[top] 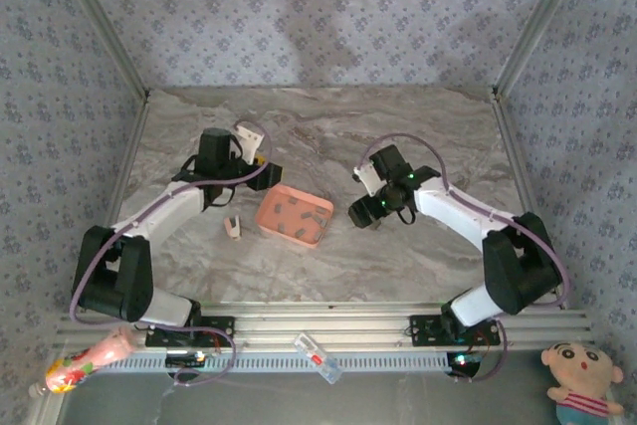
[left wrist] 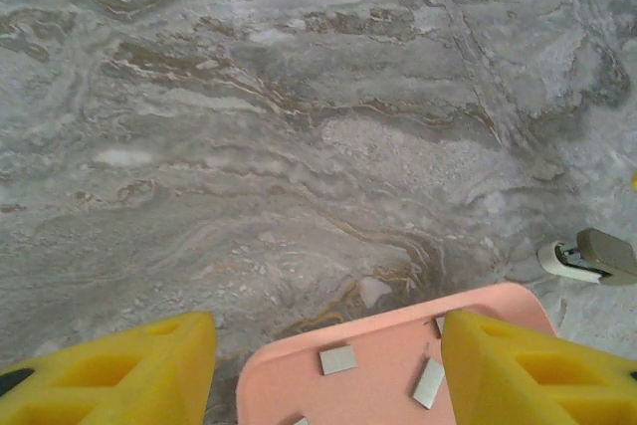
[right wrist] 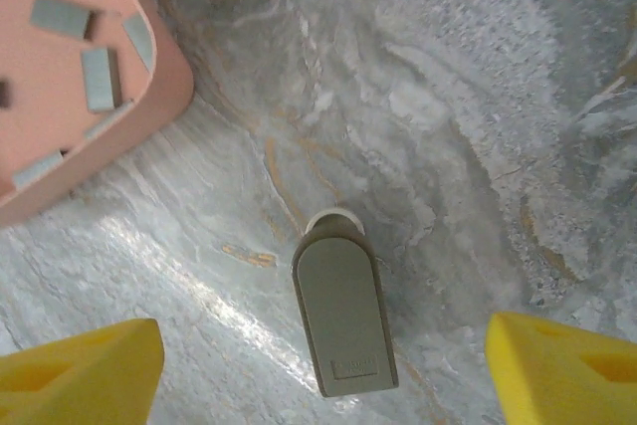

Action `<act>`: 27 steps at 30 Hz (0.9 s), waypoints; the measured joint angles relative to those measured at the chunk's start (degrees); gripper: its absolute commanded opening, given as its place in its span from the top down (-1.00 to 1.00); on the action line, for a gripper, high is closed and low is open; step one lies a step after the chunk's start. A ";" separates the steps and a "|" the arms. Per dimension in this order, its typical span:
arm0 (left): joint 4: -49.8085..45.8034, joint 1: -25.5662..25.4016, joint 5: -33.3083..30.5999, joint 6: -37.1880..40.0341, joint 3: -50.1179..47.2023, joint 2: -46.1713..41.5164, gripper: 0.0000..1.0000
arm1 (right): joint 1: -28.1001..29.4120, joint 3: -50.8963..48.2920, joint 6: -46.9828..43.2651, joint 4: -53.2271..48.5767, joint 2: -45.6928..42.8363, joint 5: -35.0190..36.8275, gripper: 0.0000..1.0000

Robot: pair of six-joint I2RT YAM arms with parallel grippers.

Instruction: Load the staples into the stapler

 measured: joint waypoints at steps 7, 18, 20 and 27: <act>-0.02 -0.22 0.04 0.00 0.00 0.00 -0.23 | 0.92 4.42 0.42 -4.15 5.75 2.36 -0.29; 0.22 -0.22 -0.11 0.07 0.00 -0.02 -0.22 | 2.36 6.95 0.31 -4.13 12.87 4.96 0.10; 0.31 -0.22 -0.24 0.17 0.00 -0.02 -0.21 | 2.36 7.32 0.20 -3.98 13.75 5.14 0.20; 0.48 -0.22 -0.15 0.50 0.00 -0.02 -0.19 | 2.40 7.72 -1.27 -3.58 12.94 4.76 0.44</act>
